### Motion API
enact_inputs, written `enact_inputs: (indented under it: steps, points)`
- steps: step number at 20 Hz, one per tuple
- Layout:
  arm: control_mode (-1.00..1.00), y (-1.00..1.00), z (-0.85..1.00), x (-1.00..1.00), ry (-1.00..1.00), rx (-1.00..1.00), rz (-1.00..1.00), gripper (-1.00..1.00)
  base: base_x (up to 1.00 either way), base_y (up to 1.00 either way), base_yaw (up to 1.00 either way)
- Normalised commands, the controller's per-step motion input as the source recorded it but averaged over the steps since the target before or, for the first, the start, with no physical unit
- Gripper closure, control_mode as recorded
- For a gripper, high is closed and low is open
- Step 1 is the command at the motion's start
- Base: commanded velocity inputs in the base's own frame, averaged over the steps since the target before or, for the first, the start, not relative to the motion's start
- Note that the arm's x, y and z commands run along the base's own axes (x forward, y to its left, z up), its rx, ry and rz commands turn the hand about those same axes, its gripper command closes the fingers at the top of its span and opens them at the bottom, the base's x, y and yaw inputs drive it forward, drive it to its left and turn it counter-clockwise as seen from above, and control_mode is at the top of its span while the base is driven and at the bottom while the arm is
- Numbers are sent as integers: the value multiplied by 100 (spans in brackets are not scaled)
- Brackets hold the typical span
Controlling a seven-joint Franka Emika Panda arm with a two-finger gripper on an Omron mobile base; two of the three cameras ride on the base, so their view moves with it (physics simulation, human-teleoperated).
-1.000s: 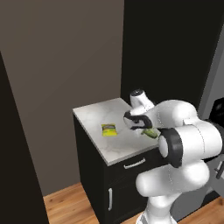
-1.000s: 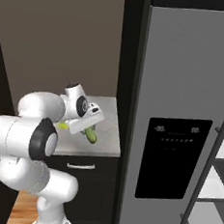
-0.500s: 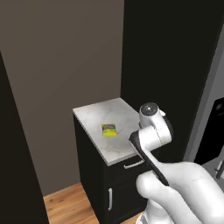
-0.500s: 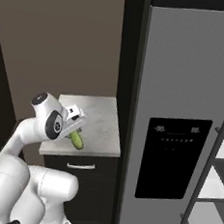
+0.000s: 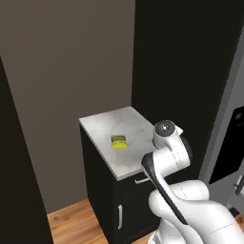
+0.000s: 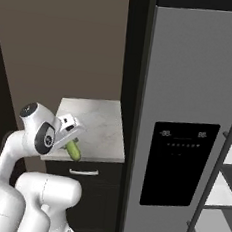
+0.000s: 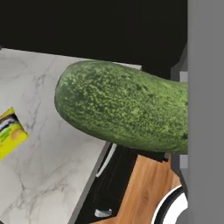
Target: Place the cucumber and corn inside the fridge drawer. Close the drawer after placing the vegetables.
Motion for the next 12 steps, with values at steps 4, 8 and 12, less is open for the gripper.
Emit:
enact_inputs:
  steps: [4,8,12]
  points:
    - [100,-35,0,-49,-2,5,-1,100,-25,-21,-4]
    - [100,0,0,0,0,0,0,100,-100,-95,-19]
    - [100,0,0,0,0,0,0,100,-95,-100,-26]
